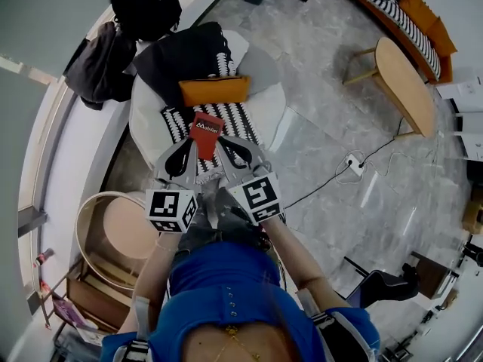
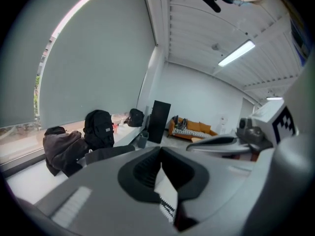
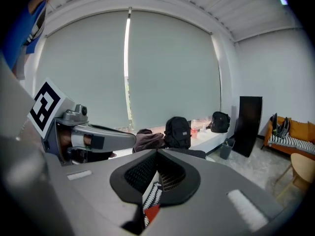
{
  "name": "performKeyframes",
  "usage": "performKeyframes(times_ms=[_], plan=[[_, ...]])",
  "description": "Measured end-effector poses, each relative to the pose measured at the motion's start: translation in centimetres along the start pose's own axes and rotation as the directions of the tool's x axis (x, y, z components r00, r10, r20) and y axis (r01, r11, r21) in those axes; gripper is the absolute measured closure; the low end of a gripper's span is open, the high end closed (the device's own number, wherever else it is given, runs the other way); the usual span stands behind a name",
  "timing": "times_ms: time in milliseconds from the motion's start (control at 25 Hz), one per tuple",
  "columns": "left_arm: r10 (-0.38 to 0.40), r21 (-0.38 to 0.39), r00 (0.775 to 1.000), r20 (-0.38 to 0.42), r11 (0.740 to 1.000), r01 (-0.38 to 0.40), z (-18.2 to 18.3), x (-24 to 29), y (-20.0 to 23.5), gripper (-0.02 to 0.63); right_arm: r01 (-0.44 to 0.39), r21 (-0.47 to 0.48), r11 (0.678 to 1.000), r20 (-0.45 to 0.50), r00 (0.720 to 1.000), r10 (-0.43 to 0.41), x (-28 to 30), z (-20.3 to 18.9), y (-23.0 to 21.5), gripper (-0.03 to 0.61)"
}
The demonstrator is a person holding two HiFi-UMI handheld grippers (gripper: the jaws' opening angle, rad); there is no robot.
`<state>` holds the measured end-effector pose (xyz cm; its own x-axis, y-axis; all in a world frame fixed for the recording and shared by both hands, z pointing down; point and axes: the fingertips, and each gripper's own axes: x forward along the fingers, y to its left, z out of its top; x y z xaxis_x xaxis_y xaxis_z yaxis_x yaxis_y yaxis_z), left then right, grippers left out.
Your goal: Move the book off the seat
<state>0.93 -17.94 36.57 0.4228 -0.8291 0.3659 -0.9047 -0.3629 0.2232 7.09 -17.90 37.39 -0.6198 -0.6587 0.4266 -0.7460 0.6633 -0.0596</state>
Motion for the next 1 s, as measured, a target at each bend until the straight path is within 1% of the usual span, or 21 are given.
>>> performKeyframes(times_ms=[80,160,240,280,360,440,520,600,720,760,800,840,920,1000], plan=[[0.009,-0.003,0.999,-0.048,1.000,-0.010,-2.4,1.9,1.6,0.611,-0.010,-0.013,1.000,-0.069,0.998,0.009,2.1,-2.7,-1.3,0.578],[0.024,0.006,0.995,-0.092,1.000,-0.024,-5.1,4.1,3.6,0.611,-0.026,-0.050,0.998,-0.137,0.990,0.019,4.7,-5.9,-2.7,0.578],[0.036,0.027,0.990,-0.136,0.999,-0.033,-8.4,6.1,5.6,0.611,-0.051,-0.081,0.995,-0.201,0.979,0.034,7.5,-9.8,-3.6,0.578],[0.040,0.035,0.987,-0.157,0.999,-0.035,-10.2,7.2,6.7,0.611,-0.062,-0.078,0.995,-0.229,0.973,0.043,9.0,-12.0,-4.1,0.578],[0.047,0.033,0.978,-0.201,0.999,-0.042,-14.5,9.3,8.8,0.611,-0.073,-0.038,0.997,-0.285,0.957,0.060,11.8,-16.8,-4.9,0.577],[0.058,0.028,0.966,-0.251,0.998,-0.053,-19.5,11.8,11.3,0.612,-0.072,0.018,0.997,-0.335,0.939,0.074,14.8,-22.3,-5.6,0.577],[0.072,0.021,0.951,-0.300,0.997,-0.069,-25.2,14.2,13.8,0.611,-0.054,0.125,0.991,-0.373,0.923,0.097,17.8,-28.3,-6.1,0.577],[0.083,0.023,0.933,-0.350,0.997,-0.080,-31.2,16.4,16.0,0.611,-0.018,0.233,0.972,-0.402,0.909,0.114,20.1,-34.3,-6.5,0.577],[0.099,0.036,0.901,-0.423,0.995,-0.093,-39.9,19.3,18.6,0.611,0.036,0.288,0.957,-0.461,0.881,0.105,22.4,-43.4,-7.0,0.573],[0.095,0.033,0.890,-0.447,0.995,-0.090,-42.7,20.3,19.4,0.610,0.054,0.306,0.951,-0.488,0.866,0.108,23.1,-46.4,-7.2,0.544],[0.087,0.026,0.876,-0.474,0.996,-0.085,-45.4,21.3,20.0,0.579,0.069,0.329,0.942,-0.511,0.852,0.117,23.8,-49.3,-7.2,0.507],[0.076,0.016,0.860,-0.505,0.997,-0.079,-48.1,22.1,20.5,0.543,0.079,0.357,0.931,-0.528,0.839,0.131,24.3,-51.8,-7.2,0.488],[0.046,-0.010,0.822,-0.567,0.998,-0.063,-53.0,23.3,21.3,0.530,0.085,0.412,0.907,-0.542,0.823,0.169,25.2,-56.1,-6.9,0.450],[0.006,-0.046,0.789,-0.614,0.998,-0.044,-57.0,24.3,21.9,0.456,0.085,0.457,0.885,-0.549,0.810,0.206,26.0,-59.7,-6.5,0.407]])
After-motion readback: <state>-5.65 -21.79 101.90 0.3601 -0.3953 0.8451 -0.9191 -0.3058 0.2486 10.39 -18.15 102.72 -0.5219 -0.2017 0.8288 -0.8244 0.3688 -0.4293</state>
